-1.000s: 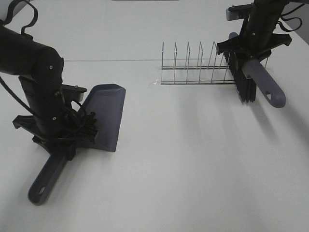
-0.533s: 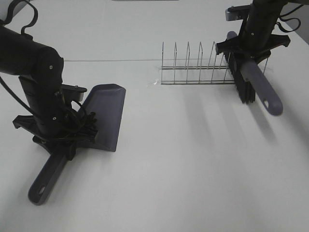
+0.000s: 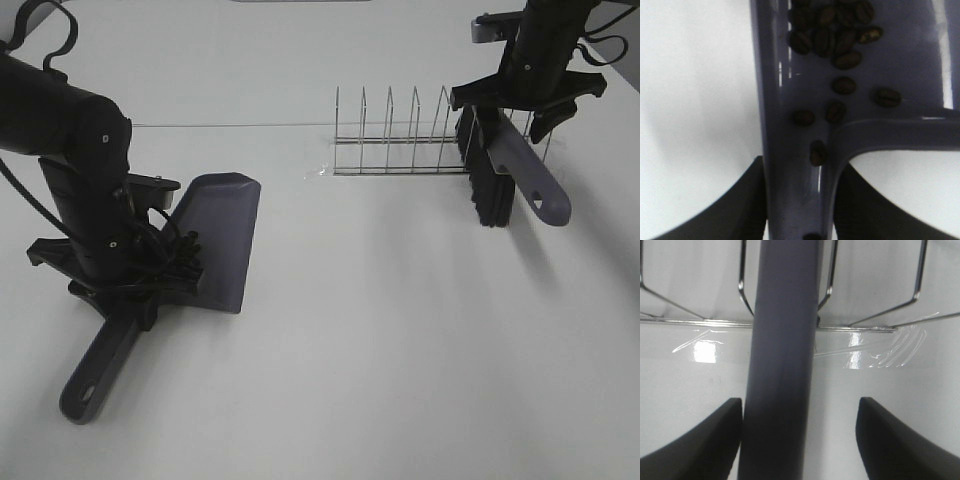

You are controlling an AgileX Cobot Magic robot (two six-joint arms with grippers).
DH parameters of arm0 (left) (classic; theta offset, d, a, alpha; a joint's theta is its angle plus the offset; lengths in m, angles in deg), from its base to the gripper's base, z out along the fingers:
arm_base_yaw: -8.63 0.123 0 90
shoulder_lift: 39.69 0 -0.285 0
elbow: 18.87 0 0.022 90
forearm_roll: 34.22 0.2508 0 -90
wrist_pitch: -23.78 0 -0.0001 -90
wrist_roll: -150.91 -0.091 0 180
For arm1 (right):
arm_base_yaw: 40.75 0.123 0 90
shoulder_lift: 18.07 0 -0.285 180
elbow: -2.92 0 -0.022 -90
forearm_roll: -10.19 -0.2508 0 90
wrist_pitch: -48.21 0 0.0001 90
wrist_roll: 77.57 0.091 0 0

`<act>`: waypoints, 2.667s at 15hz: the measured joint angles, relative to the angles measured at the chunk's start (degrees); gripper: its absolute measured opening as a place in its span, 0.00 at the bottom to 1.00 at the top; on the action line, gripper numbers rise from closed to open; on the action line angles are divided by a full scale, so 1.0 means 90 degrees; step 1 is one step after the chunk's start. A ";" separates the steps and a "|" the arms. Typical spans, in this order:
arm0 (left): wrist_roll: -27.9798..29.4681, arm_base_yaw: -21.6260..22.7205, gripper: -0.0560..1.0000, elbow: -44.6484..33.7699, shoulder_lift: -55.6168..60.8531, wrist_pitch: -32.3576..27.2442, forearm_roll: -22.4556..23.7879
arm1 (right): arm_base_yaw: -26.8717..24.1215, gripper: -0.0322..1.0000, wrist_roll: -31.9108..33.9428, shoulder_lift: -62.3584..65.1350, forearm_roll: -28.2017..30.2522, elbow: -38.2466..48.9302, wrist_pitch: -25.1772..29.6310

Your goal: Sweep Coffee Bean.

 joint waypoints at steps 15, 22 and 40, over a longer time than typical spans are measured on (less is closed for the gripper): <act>0.0115 -0.0191 0.40 0.0045 0.0095 0.0407 -0.0942 | 0.0000 0.64 0.0000 0.0809 -0.0618 -0.0146 0.0987; 0.0115 -0.0191 0.62 0.0115 0.0095 0.0344 -0.0955 | 0.0000 0.64 -0.0006 0.0968 -0.0618 -0.0146 0.1203; 0.0038 -0.0191 0.63 -0.0586 0.6207 -0.2757 0.0299 | 0.0000 0.64 -0.0777 0.6042 -0.0859 0.5449 0.1216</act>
